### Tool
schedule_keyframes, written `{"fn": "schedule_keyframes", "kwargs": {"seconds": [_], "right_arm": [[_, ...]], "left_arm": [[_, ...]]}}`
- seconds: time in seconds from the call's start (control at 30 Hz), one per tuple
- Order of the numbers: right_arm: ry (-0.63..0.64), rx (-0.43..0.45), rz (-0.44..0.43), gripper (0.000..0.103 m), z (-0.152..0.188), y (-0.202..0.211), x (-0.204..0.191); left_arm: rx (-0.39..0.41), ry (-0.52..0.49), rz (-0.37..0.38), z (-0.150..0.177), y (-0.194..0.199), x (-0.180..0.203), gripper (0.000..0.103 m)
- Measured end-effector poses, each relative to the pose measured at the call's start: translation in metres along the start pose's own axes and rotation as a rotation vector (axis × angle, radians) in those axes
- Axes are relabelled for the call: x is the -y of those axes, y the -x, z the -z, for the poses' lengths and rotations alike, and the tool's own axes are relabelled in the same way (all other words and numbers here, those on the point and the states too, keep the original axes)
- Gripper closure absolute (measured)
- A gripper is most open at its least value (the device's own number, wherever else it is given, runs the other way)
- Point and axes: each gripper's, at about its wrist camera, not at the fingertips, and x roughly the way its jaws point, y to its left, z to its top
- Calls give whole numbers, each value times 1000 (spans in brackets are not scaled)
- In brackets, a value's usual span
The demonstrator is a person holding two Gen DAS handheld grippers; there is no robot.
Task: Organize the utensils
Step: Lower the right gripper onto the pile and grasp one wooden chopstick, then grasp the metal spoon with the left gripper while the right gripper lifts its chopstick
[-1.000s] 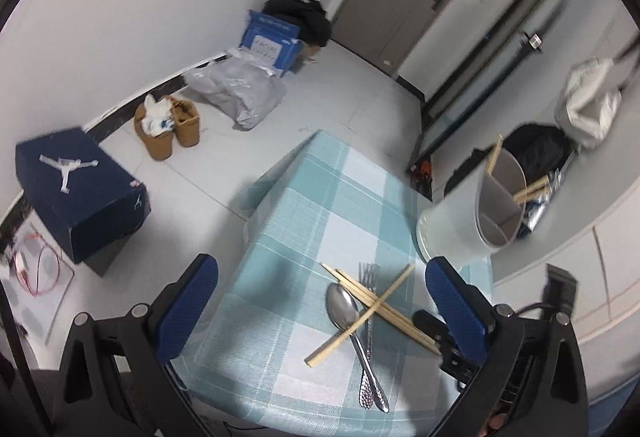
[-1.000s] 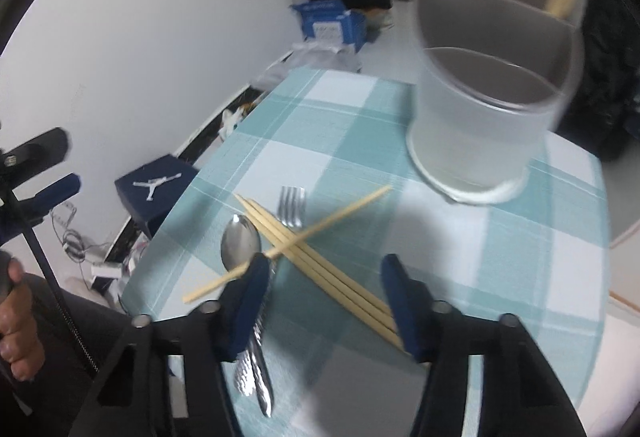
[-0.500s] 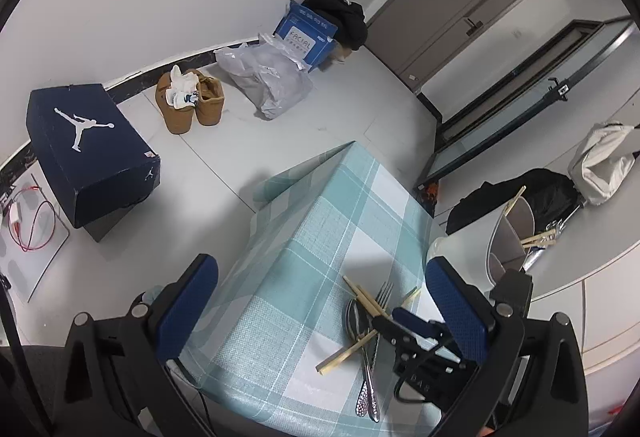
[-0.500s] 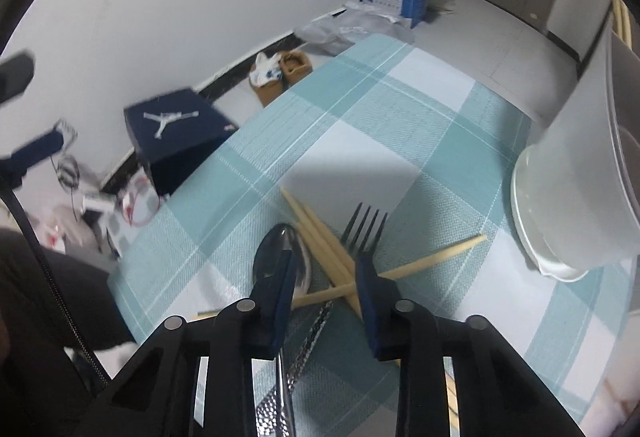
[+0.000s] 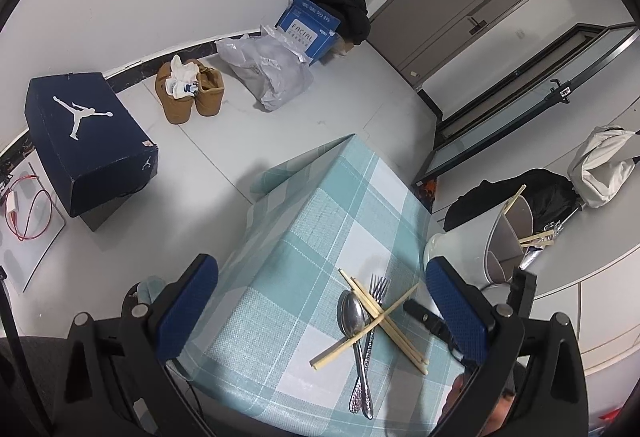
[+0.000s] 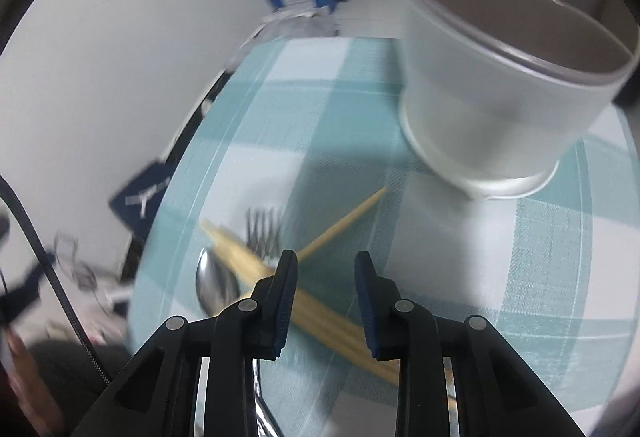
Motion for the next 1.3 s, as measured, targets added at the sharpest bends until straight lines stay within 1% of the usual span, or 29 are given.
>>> {"fn": "schedule_keyframes", "kwargs": {"seconds": [0.07, 0.17, 0.27, 0.37, 0.4, 0.43, 0.47, 0.53, 0.6, 0.83, 0.9, 0.97, 1.1, 1.17, 1.23, 1.3], "right_arm": [[-61, 3, -10, 75, -6, -4, 7], [-117, 2, -25, 75, -11, -10, 10], [-134, 15, 3, 75, -14, -14, 6], [-125, 30, 54, 77, -16, -17, -1], [-118, 35, 78, 80, -17, -17, -4], [-109, 40, 108, 87, -18, -18, -7], [-102, 44, 129, 89, -18, -18, -8], [-98, 58, 146, 94, -19, -19, -10], [-97, 67, 161, 98, -20, -20, -11], [-87, 89, 109, 99, -15, -14, -11], [-76, 105, 79, 99, -12, -5, -11], [-59, 132, 55, 99, -4, 12, -12], [-17, 196, 0, 99, 8, 45, -6], [-5, 227, -18, 99, 12, 60, 1], [-8, 258, -66, 99, 16, 79, 11], [-6, 281, -81, 99, 19, 92, 18]], "left_arm": [[-1, -2, -9, 0, -1, 0, 1], [-3, 4, -8, -1, -1, 0, 1], [-2, 7, -10, -1, -1, 0, 1], [-3, 0, -19, -1, -2, 1, 1], [-7, 3, -20, 0, -3, 1, 1], [-9, 4, -19, 0, -4, 1, 1], [-11, 5, -20, 0, -4, 1, 1], [-11, 7, -24, 0, -4, 0, 1], [-9, 6, -25, -1, -4, 0, 1], [-15, -6, -46, 1, -7, 2, 1], [-21, -24, -66, 3, -11, 5, 1], [-33, -42, -71, 5, -14, 8, 1], [-83, -118, -100, 17, -29, 20, 1], [-124, -172, -115, 26, -39, 29, 1], [-168, -221, -138, 37, -50, 37, 1], [-206, -265, -166, 48, -60, 44, 1]]}}
